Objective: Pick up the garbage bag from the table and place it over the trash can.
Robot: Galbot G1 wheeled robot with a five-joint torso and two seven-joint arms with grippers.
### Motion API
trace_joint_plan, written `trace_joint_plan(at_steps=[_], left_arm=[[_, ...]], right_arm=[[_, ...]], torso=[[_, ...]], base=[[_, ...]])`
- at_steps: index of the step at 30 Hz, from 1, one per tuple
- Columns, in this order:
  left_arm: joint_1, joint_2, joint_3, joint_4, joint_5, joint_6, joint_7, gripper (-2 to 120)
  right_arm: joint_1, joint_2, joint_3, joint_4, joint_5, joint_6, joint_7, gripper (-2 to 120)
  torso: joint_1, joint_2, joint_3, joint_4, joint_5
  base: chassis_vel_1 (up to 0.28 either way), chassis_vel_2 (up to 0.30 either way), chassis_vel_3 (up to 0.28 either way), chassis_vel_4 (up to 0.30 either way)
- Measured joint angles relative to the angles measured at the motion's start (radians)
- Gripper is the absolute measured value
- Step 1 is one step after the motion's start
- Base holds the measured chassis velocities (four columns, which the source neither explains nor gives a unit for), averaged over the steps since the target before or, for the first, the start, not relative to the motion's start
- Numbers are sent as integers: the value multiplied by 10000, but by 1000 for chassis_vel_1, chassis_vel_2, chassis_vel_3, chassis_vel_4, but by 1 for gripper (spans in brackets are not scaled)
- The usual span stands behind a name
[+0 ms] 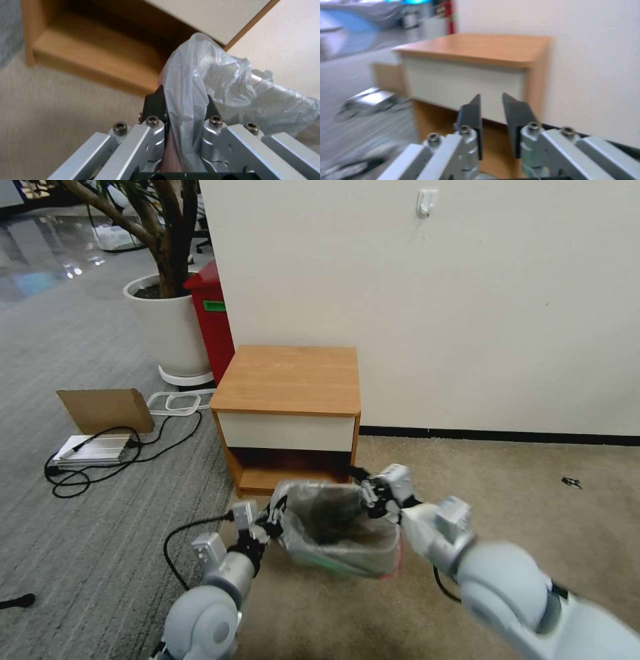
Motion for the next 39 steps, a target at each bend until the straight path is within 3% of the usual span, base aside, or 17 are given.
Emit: trace_joint_plan(at_steps=[2,3,7,8,12,20,22,31,39], left_arm=[[219,-102,72,-94,-170,0,-241,10],[219,-102,72,-94,-170,0,-241,10],[784,-190,152,-154,-100,-38,-323,10],[784,-190,152,-154,-100,-38,-323,10],[1294,-92,259,-157,125,-204,-284,10],[1370,90,412,-47,414,-407,-253,10],[1347,167,462,56,478,-444,-240,17],[1435,238,504,310,1047,-935,-78,44],[1517,245,182,-128,1053,-999,162,74]], right_arm=[[-936,1007,630,-8,-836,493,13,28],[-936,1007,630,-8,-836,493,13,28],[-1647,2281,1166,-83,-1650,987,14,45],[-1647,2281,1166,-83,-1650,987,14,45],[-1927,2976,1490,-144,-1880,1203,12,65],[-2136,3451,1825,-261,-1886,1367,63,89],[-2146,3561,1890,-283,-1886,1378,69,98],[-2000,3641,1852,-308,-1884,1322,80,100],[-1986,3749,1777,-323,-1865,1302,122,100]], torso=[[0,0,0,-1,-1],[0,0,0,-1,-1],[0,0,0,2,-2],[0,0,0,2,-2],[0,1,0,4,-3],[0,0,1,2,-2],[0,0,1,2,-2],[0,0,1,2,-1],[0,0,2,2,-1]], base=[[0,0,0,0],[0,0,0,0],[0,0,0,0],[0,0,0,0],[0,0,0,0],[0,0,0,0],[0,0,0,0],[0,0,0,0],[0,0,0,0]])
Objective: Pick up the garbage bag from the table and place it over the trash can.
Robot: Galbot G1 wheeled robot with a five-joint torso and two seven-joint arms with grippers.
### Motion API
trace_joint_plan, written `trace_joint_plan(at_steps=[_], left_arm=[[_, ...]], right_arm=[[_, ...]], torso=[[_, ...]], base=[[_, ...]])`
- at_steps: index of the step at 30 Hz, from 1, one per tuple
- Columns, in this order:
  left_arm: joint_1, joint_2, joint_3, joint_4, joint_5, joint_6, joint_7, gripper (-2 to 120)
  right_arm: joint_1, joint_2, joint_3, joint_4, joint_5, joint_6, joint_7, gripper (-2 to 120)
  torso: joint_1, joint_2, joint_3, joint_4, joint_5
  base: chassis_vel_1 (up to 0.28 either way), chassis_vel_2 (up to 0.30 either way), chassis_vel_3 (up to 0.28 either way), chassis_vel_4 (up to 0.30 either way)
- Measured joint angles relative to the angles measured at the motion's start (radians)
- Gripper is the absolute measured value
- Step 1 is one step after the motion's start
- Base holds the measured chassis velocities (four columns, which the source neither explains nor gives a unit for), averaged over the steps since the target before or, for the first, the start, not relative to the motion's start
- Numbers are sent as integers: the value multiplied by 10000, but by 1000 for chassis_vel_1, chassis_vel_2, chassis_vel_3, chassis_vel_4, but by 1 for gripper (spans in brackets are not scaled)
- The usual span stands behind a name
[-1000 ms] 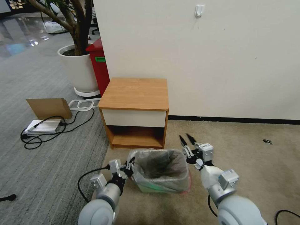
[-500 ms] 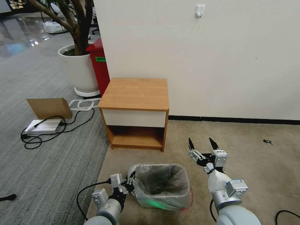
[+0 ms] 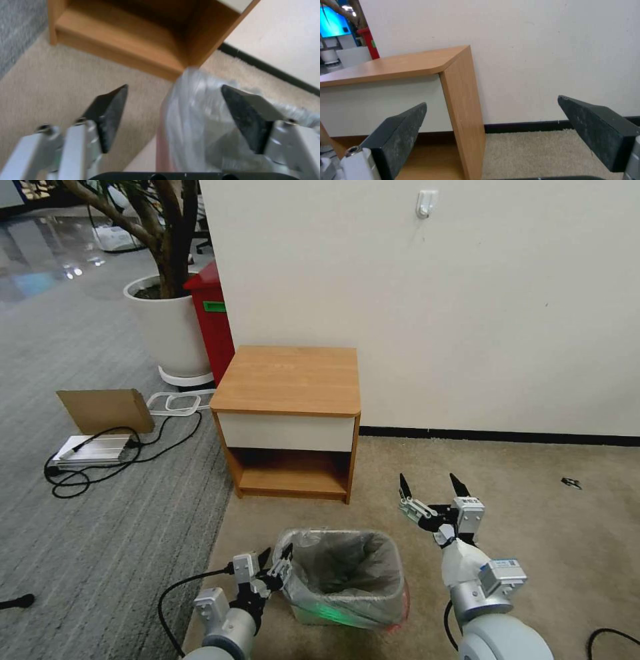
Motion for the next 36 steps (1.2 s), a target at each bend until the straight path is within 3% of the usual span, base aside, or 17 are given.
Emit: trace_joint_plan(at_steps=[4,7,8,10,11,12,14,17,18,21,28,36], left_arm=[[68,76,-284,-343,-19,-89,190,89],[542,202,-1261,-1165,105,-394,524,99],[542,202,-1261,-1165,105,-394,524,99],[969,376,-2160,-1665,454,-556,789,100],[1222,487,-2850,-1836,807,-617,1348,100],[1222,487,-2850,-1836,807,-617,1348,100],[1462,677,-3833,-1853,1504,-819,2198,100],[1630,900,-4936,-1474,2690,-1198,3339,100],[1630,900,-4936,-1474,2690,-1198,3339,100],[1878,889,-5395,-753,4088,-1828,4354,100],[2285,190,-4929,-379,4393,-2108,4088,100],[2268,9,-4750,-330,4362,-2096,3902,100]], right_arm=[[-101,7,29,7,129,27,12,100],[-463,-7,304,86,295,395,-215,100],[-463,-7,304,86,295,395,-215,100],[-824,-22,527,98,337,754,-371,100],[-998,-27,641,117,414,893,-402,100],[-998,-27,641,117,414,893,-402,100],[-1190,-20,820,87,515,1112,-444,100],[-1302,61,1085,-117,594,1386,-593,100],[-1302,61,1085,-117,594,1386,-593,100],[-1248,155,1213,-328,673,1519,-622,100],[-1176,329,1301,-724,688,1824,-613,100],[-1175,434,1324,-931,416,1997,-525,100]], torso=[[1,0,0,-1,-2],[0,-2,-1,-1,1],[0,-2,-1,-1,1],[0,-2,0,-1,-2],[0,-2,0,-1,1],[0,-2,0,-1,1],[0,-2,0,1,-2],[0,-2,0,-1,-3],[0,-2,0,-1,-3],[0,-2,0,-1,-2],[0,-2,0,1,0],[0,-2,0,-1,1]], base=[[0,0,0,0],[0,0,0,0],[0,0,0,0],[0,0,0,0],[0,0,0,0],[0,0,0,0],[0,0,0,0],[0,0,0,0],[0,0,0,0],[0,0,0,0],[0,0,0,0],[0,0,0,0]])
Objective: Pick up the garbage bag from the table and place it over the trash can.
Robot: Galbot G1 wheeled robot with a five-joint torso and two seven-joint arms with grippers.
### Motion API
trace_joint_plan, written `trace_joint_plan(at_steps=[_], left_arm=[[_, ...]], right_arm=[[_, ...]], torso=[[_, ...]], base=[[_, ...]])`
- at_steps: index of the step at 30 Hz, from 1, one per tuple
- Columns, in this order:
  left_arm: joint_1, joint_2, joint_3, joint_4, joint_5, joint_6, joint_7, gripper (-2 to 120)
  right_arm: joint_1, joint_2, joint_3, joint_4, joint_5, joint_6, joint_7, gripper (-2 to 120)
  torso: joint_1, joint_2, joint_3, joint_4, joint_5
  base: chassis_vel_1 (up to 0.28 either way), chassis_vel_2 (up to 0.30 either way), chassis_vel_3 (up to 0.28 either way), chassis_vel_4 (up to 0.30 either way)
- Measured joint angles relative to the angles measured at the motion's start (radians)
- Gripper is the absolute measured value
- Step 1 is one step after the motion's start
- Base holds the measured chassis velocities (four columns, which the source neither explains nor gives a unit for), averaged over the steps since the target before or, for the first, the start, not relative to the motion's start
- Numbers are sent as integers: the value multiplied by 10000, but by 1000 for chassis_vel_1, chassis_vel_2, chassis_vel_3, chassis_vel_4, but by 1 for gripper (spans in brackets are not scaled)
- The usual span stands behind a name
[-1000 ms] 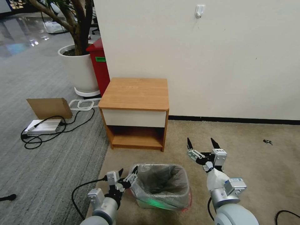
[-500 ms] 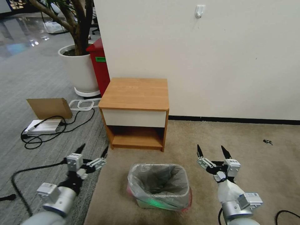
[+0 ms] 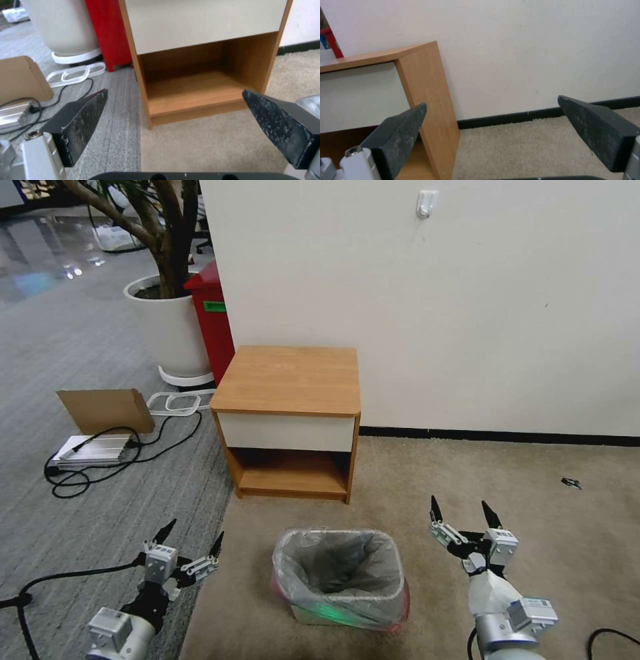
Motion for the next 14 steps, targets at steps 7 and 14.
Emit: trace_joint_plan(at_steps=[7,14], left_arm=[[-16,2,18,0,-40,21,-33,100],[-21,7,24,0,-58,31,-46,100]], right_arm=[[4,1,-2,0,-8,0,9,100],[6,-1,-5,1,-12,-6,13,100]], torso=[[0,0,0,0,0],[0,0,0,0,-1]], base=[[0,0,0,0],[0,0,0,0]])
